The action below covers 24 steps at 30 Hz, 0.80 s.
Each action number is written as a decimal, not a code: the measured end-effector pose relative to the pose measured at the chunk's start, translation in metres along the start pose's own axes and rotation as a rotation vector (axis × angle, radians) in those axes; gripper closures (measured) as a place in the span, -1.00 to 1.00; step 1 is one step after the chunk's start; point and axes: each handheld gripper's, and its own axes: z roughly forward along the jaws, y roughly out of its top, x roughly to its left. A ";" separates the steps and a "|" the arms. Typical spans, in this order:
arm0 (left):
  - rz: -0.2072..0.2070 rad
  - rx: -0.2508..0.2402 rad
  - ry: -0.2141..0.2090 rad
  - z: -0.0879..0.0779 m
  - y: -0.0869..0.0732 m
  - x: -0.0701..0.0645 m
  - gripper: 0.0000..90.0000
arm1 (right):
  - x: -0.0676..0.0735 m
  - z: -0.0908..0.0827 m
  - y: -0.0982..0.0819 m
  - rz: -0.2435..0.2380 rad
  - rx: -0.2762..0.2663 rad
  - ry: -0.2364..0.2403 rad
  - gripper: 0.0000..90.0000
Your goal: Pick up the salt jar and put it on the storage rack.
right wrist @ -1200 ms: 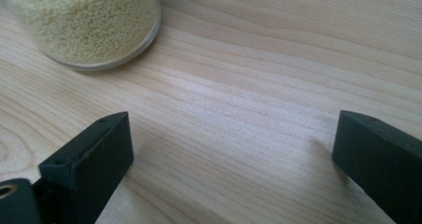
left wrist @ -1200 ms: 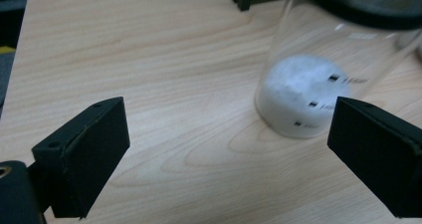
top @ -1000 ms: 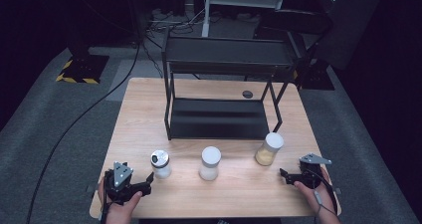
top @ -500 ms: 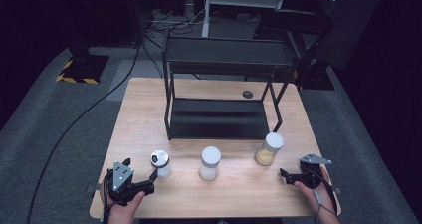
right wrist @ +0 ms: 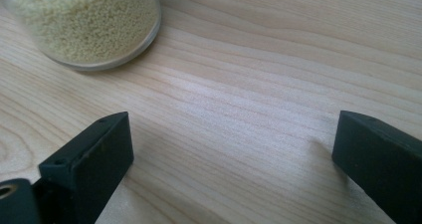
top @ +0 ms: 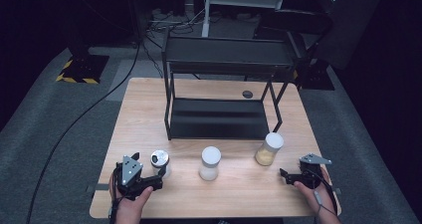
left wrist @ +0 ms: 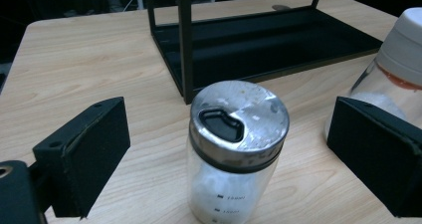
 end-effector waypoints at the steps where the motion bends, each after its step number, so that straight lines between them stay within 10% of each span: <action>1: 0.002 0.000 -0.001 0.001 0.001 0.000 -0.93 | 0.000 0.000 0.000 0.000 0.000 0.000 -0.95; 24: 0.006 0.086 0.011 0.033 -0.004 -0.004 -0.91 | 0.000 0.000 0.000 0.000 0.000 0.000 -0.95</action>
